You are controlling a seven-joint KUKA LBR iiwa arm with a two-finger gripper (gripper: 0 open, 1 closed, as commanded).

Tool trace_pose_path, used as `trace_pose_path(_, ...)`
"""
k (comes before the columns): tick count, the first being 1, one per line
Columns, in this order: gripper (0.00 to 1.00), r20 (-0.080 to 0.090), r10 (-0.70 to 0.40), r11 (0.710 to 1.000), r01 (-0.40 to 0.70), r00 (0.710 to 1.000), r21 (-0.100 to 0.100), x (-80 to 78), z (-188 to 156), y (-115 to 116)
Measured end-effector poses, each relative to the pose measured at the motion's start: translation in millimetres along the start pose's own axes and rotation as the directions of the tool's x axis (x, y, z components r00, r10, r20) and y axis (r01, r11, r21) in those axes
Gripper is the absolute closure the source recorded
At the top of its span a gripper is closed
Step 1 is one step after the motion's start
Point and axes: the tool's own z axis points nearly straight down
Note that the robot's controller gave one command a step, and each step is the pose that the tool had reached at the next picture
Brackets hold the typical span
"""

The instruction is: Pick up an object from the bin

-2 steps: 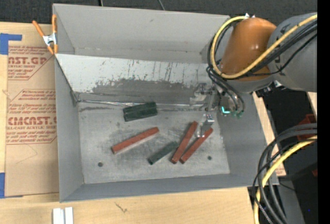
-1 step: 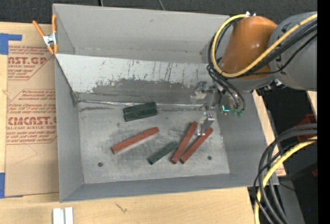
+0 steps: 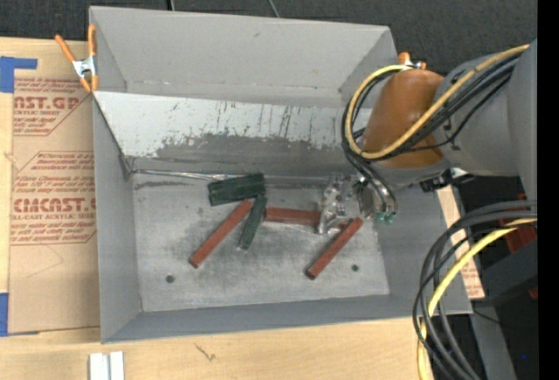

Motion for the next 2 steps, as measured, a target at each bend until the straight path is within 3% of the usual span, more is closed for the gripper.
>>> trace_pose_path(1,1.0,0.0,0.0,1.0,0.0,1.0,0.0,0.0,0,0)
trace_pose_path(2,1.0,-0.01,-0.01,1.0,0.01,1.0,0.001,-10.9,-205,-7)
